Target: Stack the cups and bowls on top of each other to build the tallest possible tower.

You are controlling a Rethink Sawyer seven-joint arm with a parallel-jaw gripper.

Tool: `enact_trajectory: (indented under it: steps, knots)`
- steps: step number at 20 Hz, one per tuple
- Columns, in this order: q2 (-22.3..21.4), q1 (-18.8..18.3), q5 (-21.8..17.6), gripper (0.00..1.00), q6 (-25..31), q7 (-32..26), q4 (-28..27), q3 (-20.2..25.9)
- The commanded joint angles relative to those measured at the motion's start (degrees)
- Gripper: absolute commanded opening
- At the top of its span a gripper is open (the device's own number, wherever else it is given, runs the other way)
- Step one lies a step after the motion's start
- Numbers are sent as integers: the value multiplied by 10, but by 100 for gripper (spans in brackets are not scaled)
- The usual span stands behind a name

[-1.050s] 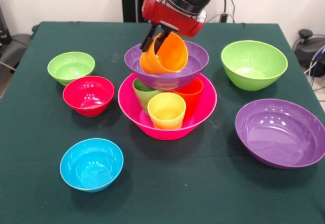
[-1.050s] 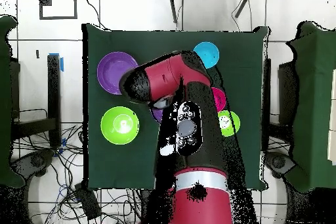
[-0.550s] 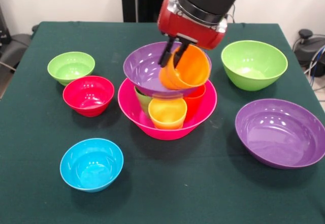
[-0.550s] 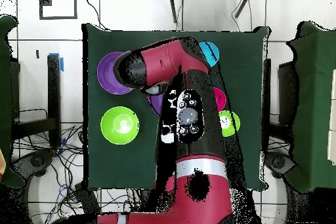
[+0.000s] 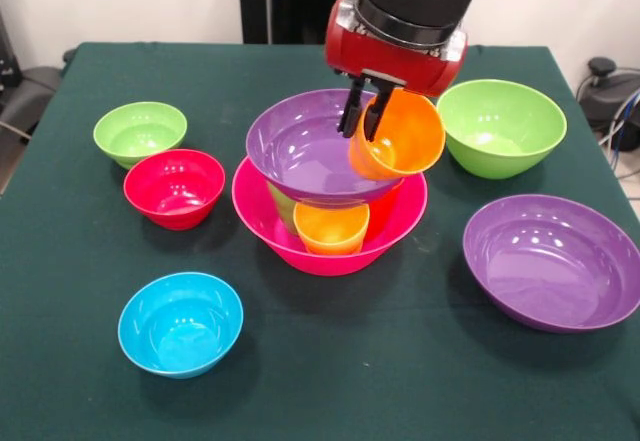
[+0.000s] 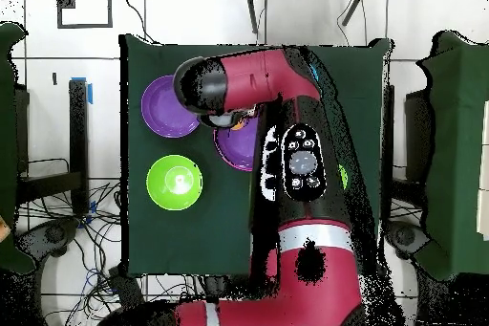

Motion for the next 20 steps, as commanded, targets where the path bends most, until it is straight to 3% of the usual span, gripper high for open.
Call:
enact_trajectory:
  steps: [1, 5, 10, 15, 17, 20]
  knots:
    - [23, -22, 6, 0, 36, -136, 5, 62]
    - [1, -26, -8, 0, 45, -130, 15, 47]
    - [-75, -58, 26, 0, 102, -173, 51, 58]
    - [-82, -94, 63, 0, 87, -176, 79, 92]
    - [-106, -107, 81, 0, 59, -163, 110, 99]
    - [-124, -129, 99, 0, -35, -123, 157, 109]
